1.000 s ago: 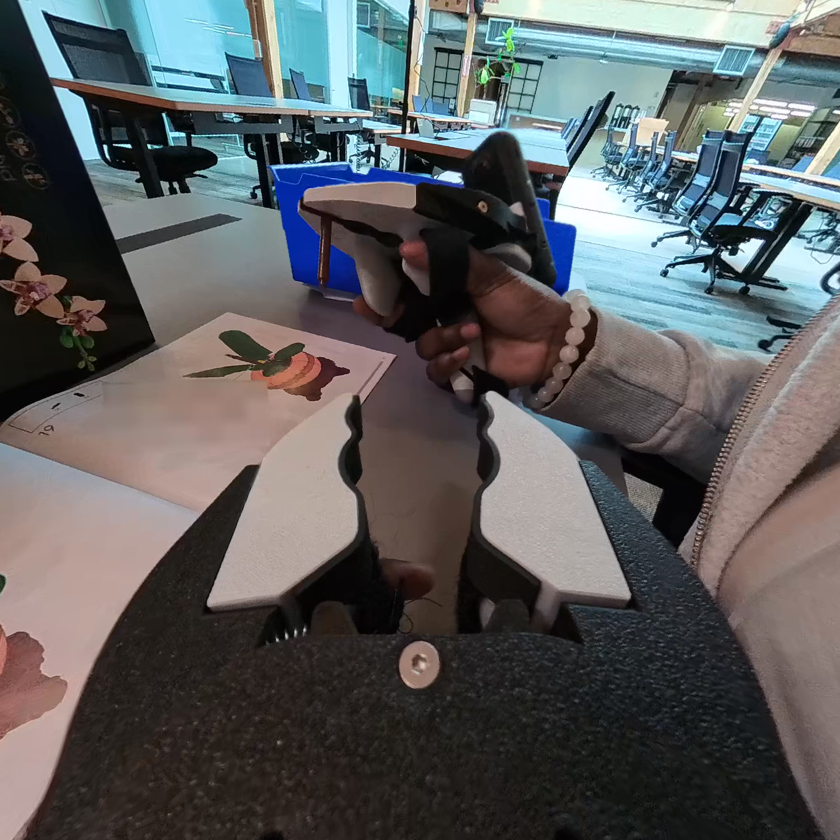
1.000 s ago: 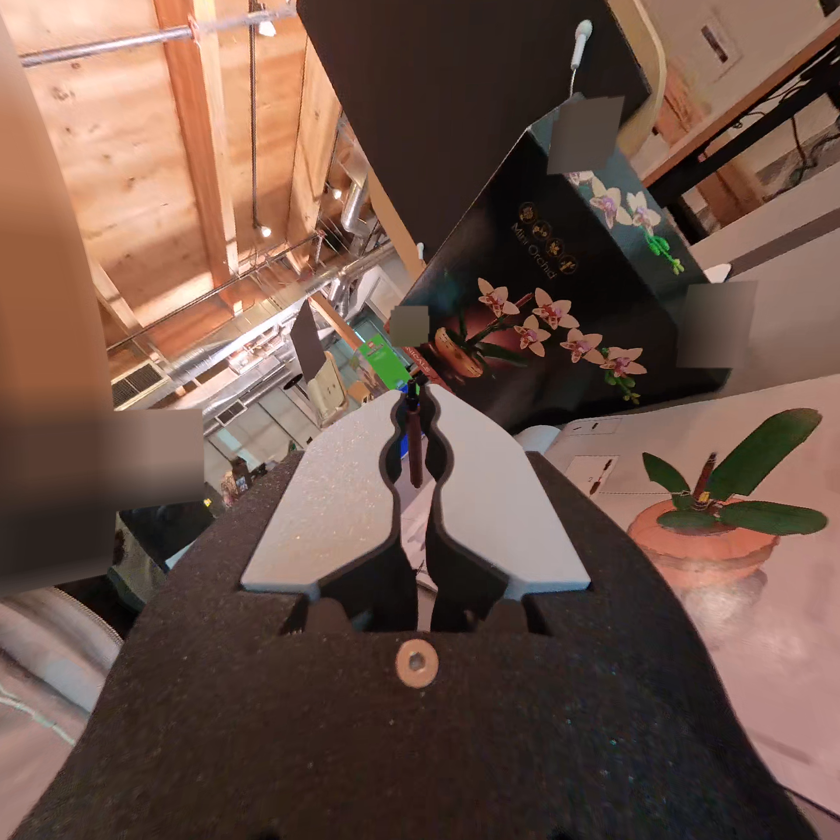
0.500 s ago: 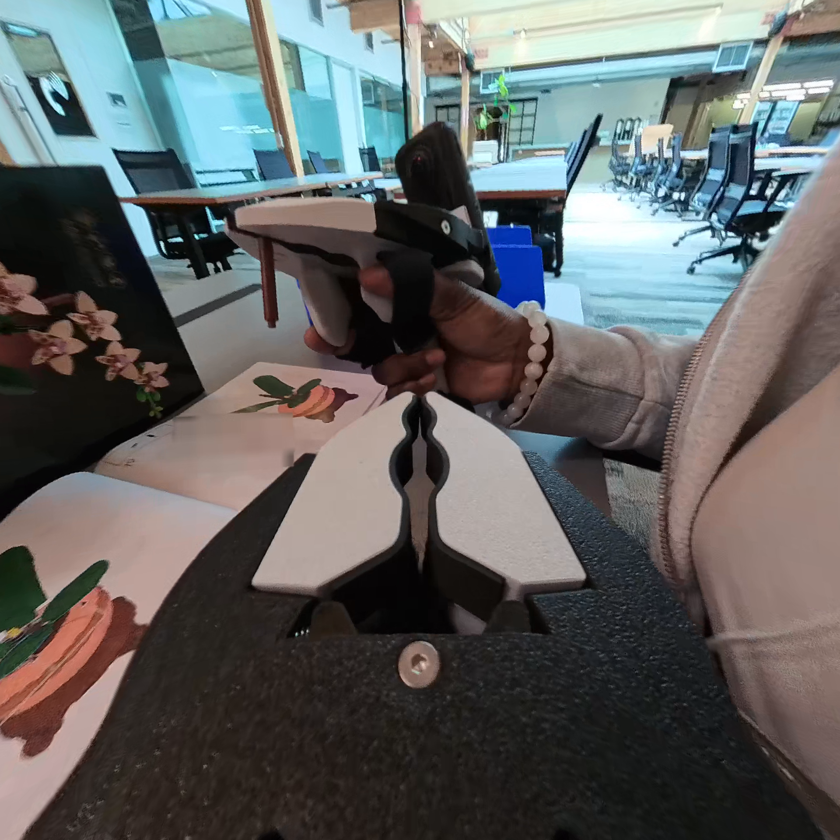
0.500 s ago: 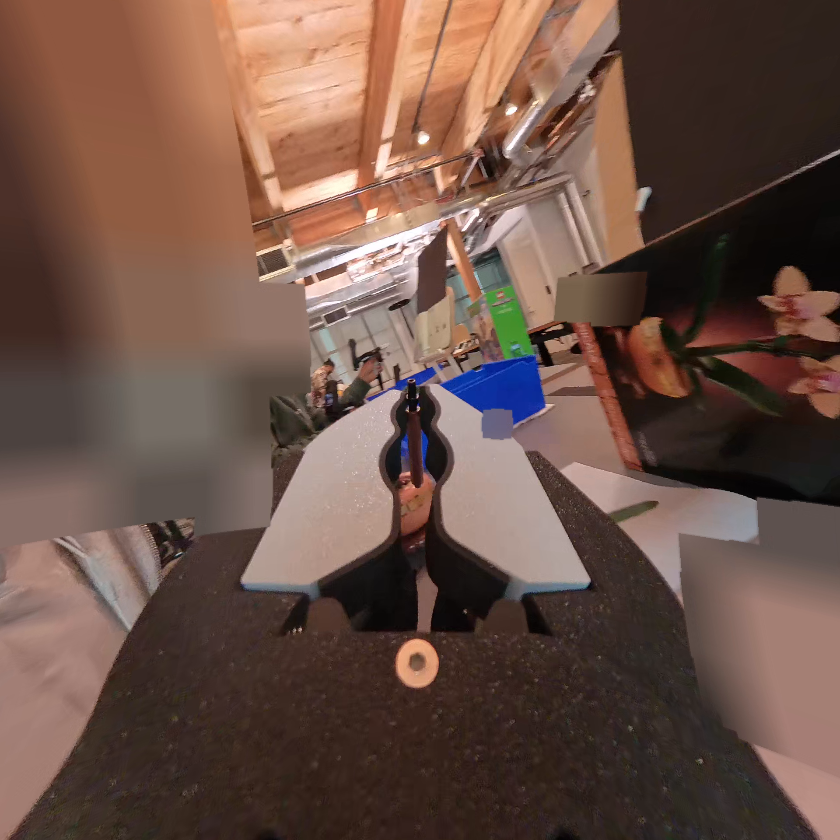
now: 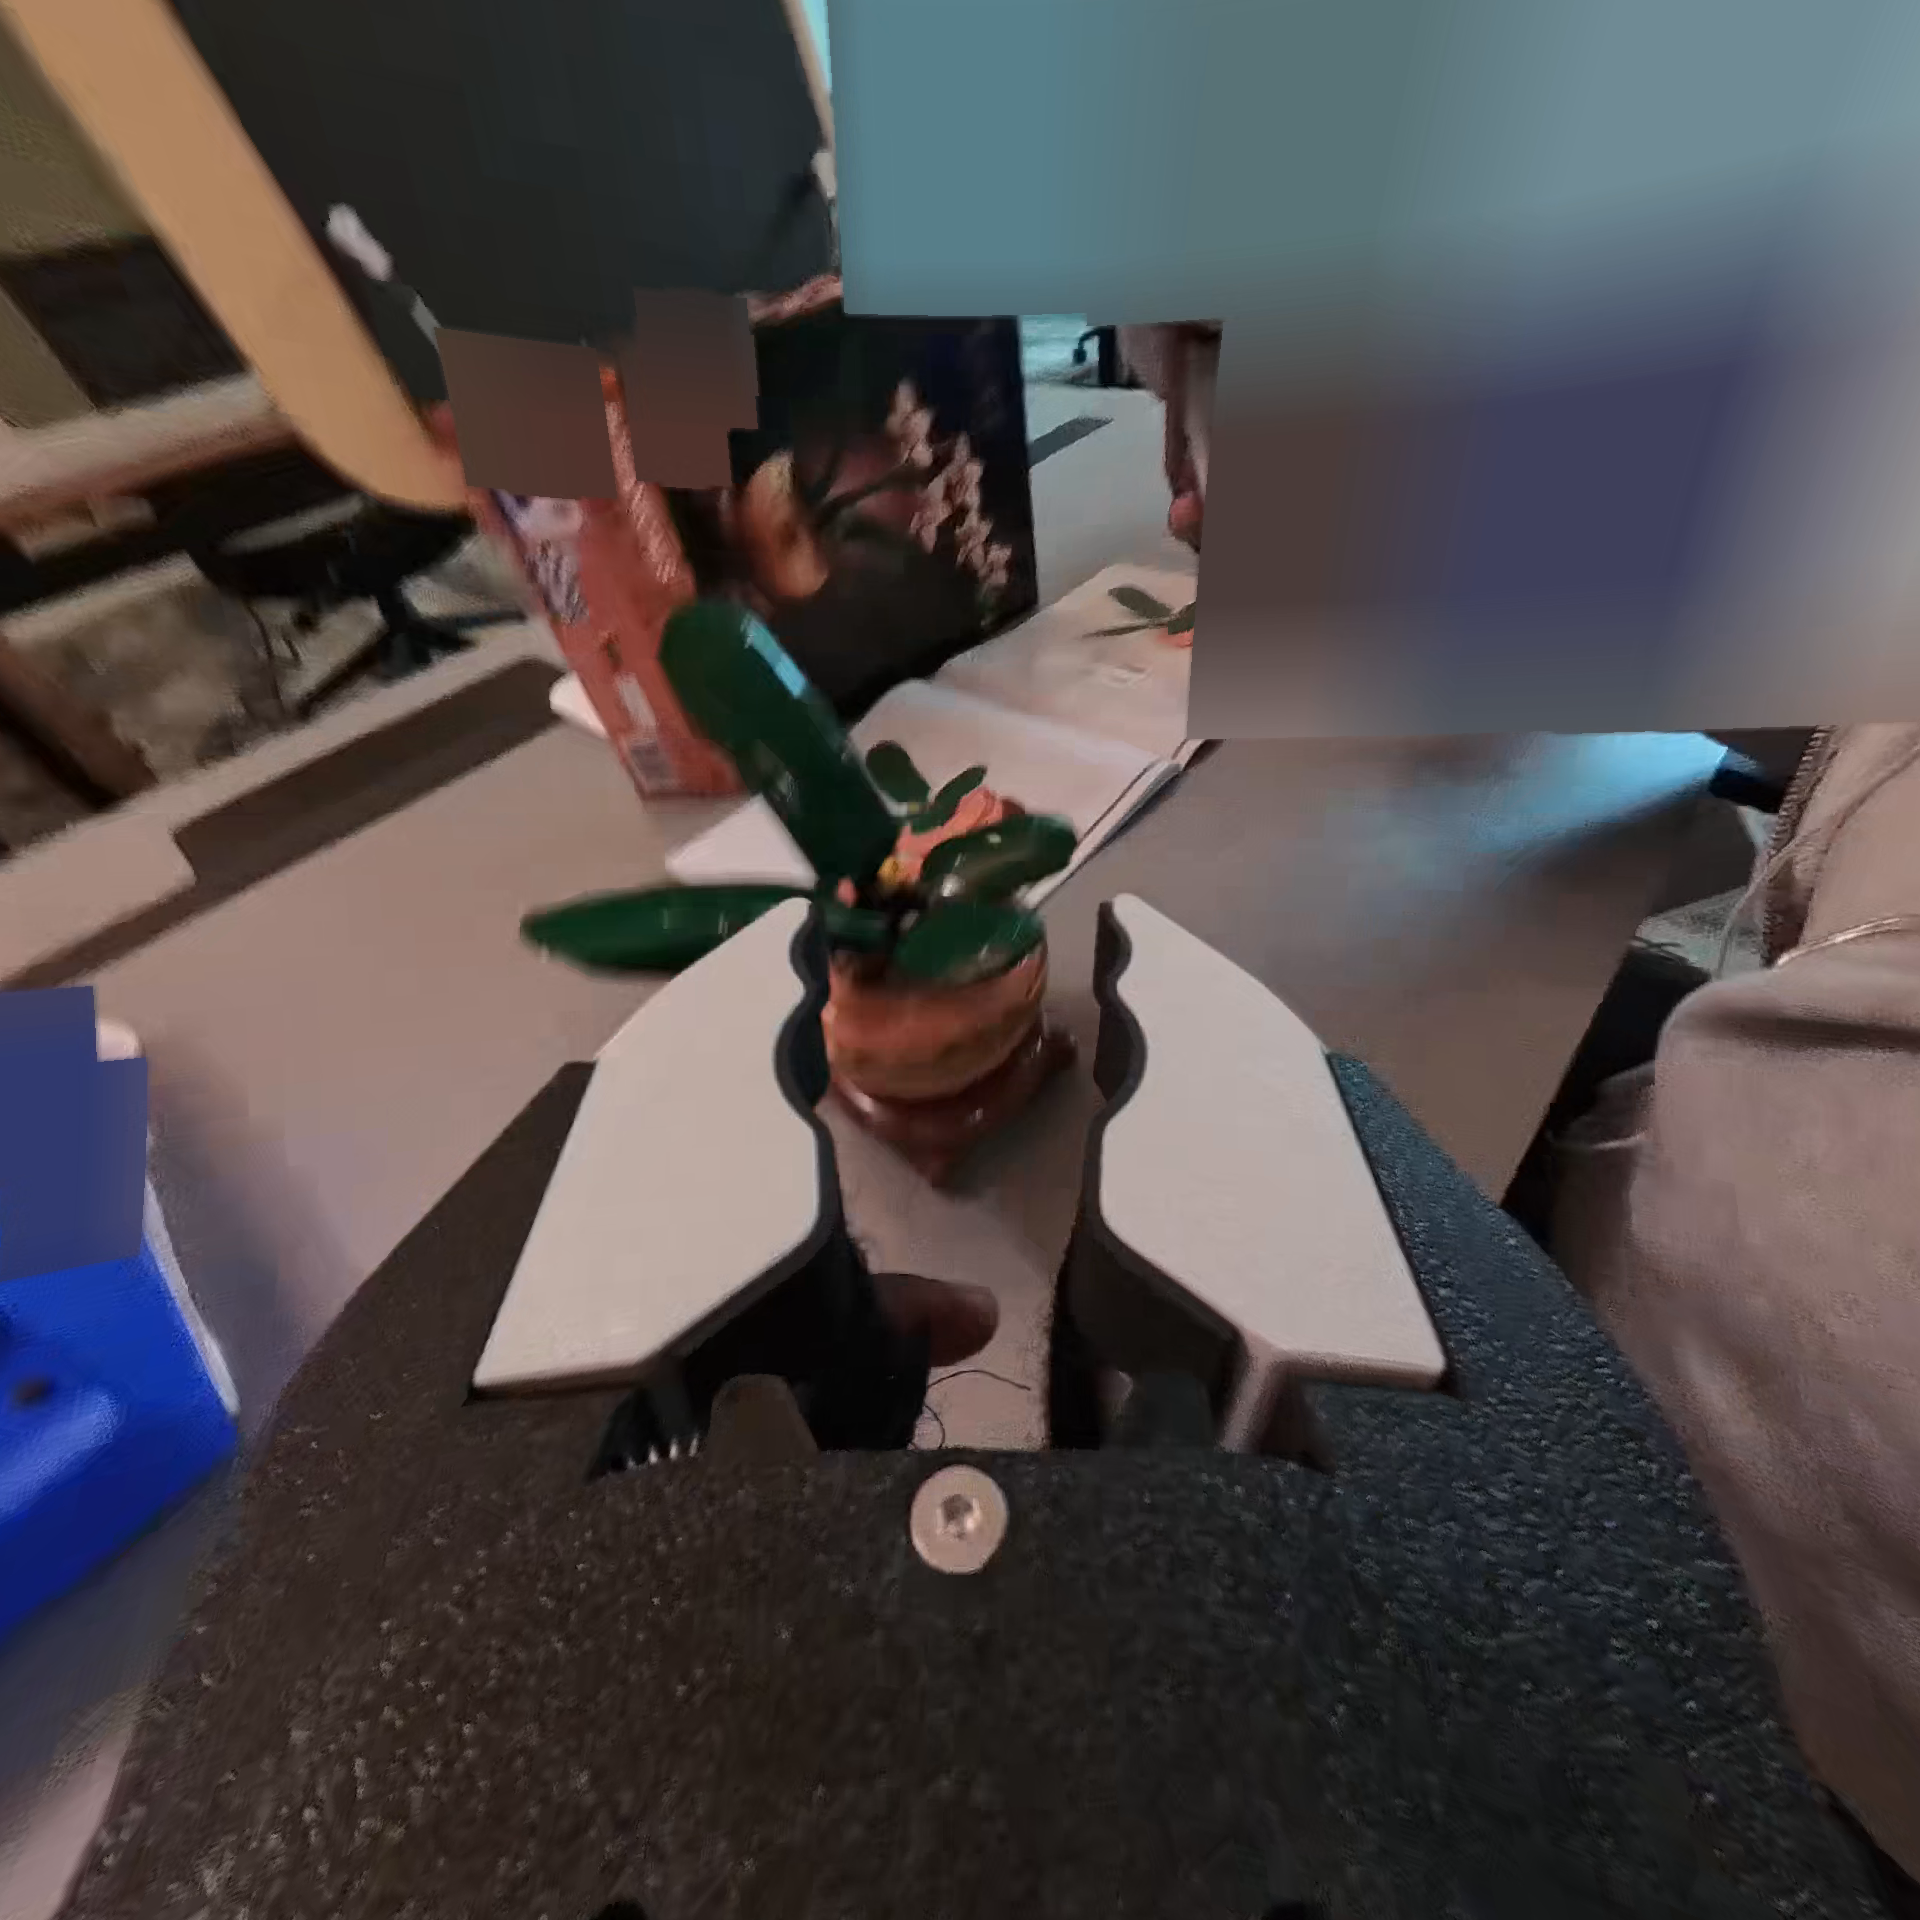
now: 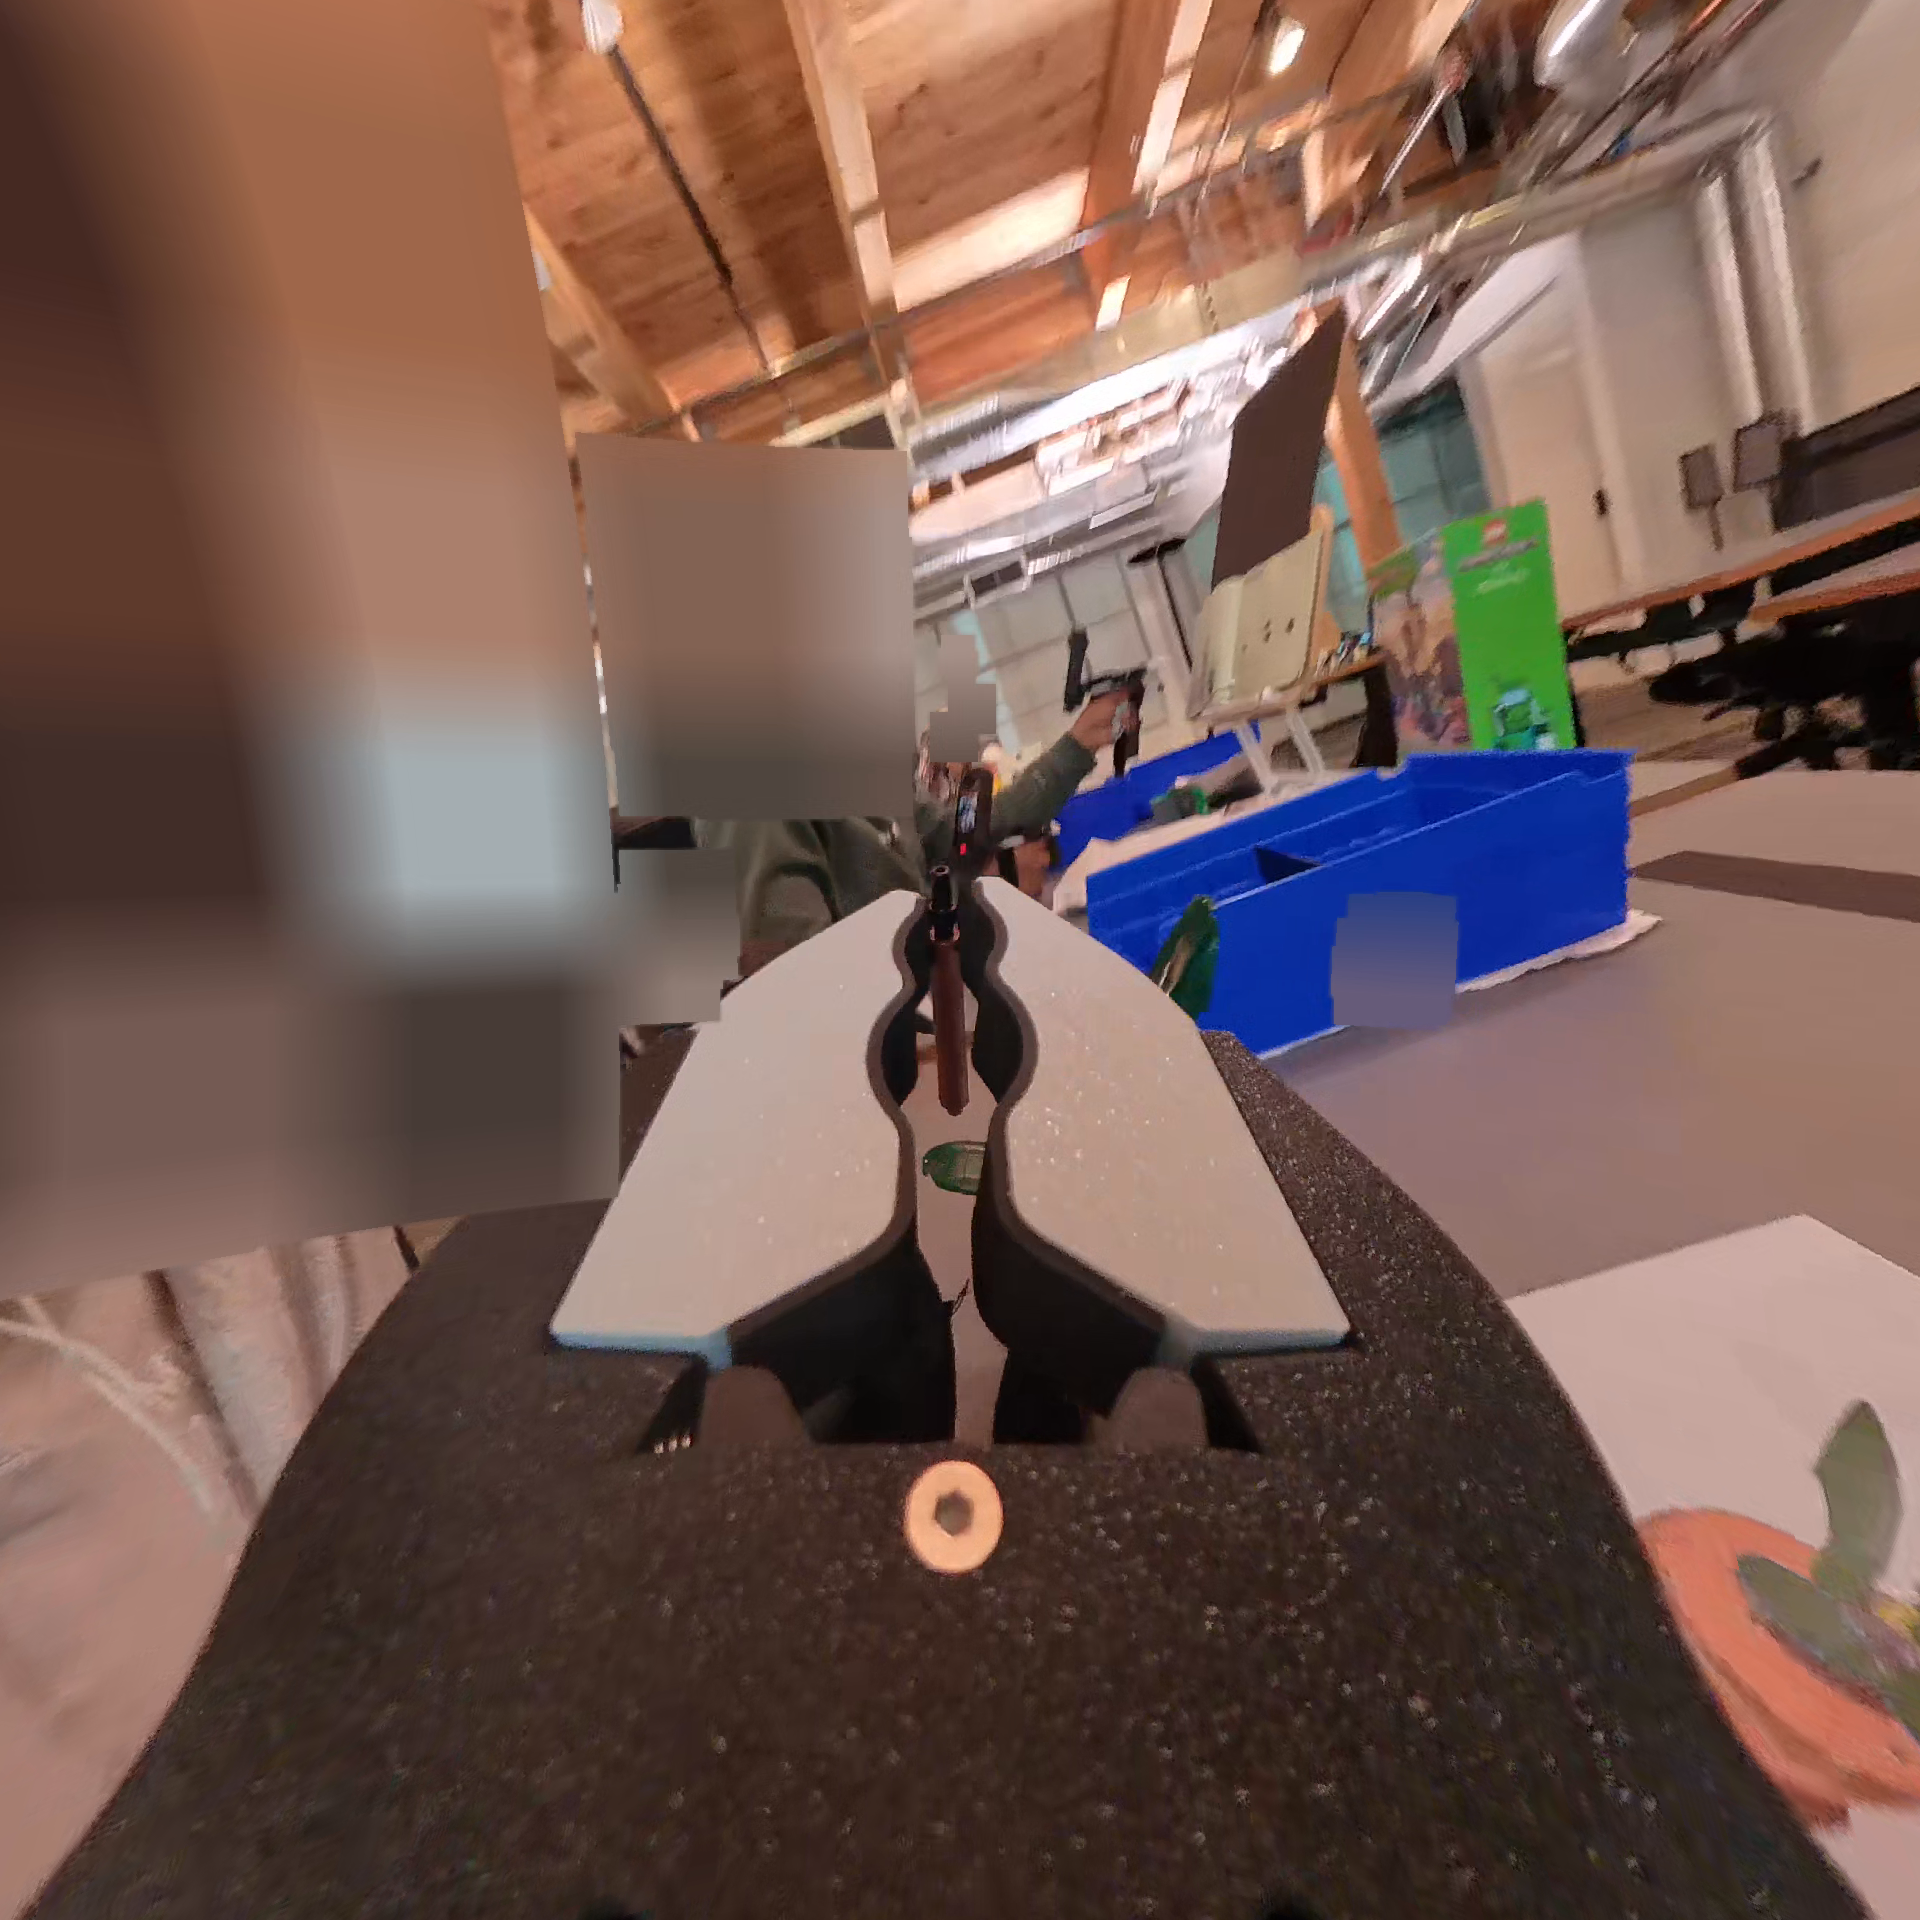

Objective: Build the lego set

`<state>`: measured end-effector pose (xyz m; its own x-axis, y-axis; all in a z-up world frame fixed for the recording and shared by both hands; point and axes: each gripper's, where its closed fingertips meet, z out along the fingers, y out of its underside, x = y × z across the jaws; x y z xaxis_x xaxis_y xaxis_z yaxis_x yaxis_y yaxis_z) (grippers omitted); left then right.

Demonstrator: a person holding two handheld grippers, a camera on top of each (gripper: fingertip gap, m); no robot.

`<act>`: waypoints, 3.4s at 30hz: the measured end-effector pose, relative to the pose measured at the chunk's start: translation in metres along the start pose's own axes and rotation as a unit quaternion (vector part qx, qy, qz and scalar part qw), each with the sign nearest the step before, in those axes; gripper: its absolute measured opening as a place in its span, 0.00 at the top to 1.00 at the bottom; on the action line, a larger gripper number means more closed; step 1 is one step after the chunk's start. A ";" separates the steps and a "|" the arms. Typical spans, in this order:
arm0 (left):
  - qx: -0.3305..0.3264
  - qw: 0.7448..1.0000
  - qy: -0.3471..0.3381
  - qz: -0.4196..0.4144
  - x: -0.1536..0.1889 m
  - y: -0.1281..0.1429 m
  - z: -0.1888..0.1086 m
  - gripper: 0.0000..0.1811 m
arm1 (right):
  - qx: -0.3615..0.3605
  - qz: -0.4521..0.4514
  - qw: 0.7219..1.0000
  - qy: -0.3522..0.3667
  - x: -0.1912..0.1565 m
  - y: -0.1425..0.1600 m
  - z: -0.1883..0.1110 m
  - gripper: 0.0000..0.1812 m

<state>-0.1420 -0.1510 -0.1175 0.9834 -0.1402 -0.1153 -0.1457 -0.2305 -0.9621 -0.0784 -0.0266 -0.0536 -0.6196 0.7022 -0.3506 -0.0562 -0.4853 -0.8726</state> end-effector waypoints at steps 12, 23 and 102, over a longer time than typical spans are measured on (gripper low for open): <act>-0.117 0.962 0.233 -0.075 -0.017 0.074 0.052 0.63 | -0.120 -0.009 0.992 -0.035 0.016 0.045 0.087 0.98; -0.088 0.963 0.249 -0.054 0.003 0.076 0.065 0.63 | -0.169 -0.098 0.981 -0.003 0.018 0.068 0.077 0.98; -0.012 0.996 0.093 0.002 0.027 0.056 0.068 0.68 | -0.316 -0.167 0.920 0.163 0.021 0.101 0.051 0.98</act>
<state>-0.1164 -0.1027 -0.1911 0.9463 -0.3157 -0.0691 -0.1540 -0.2524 -0.9553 -0.1372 -0.0872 -0.1318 -0.3773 0.9258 -0.0209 0.3296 0.1132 -0.9373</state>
